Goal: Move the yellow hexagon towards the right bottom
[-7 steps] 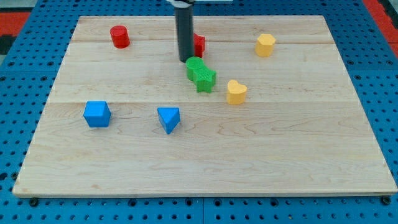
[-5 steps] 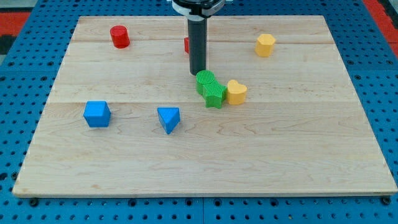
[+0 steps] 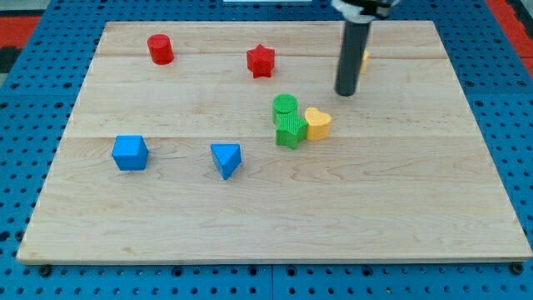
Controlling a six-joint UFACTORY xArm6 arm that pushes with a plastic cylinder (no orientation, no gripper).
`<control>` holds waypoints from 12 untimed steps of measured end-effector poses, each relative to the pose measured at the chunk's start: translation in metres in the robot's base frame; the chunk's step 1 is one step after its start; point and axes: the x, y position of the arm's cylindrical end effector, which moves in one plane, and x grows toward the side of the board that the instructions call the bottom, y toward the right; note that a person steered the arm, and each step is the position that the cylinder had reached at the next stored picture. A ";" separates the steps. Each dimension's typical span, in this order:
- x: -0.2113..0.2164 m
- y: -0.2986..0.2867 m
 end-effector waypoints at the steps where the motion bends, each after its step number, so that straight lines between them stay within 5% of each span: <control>1: -0.018 0.047; 2: -0.060 0.089; 5: -0.152 0.038; 12: -0.052 -0.012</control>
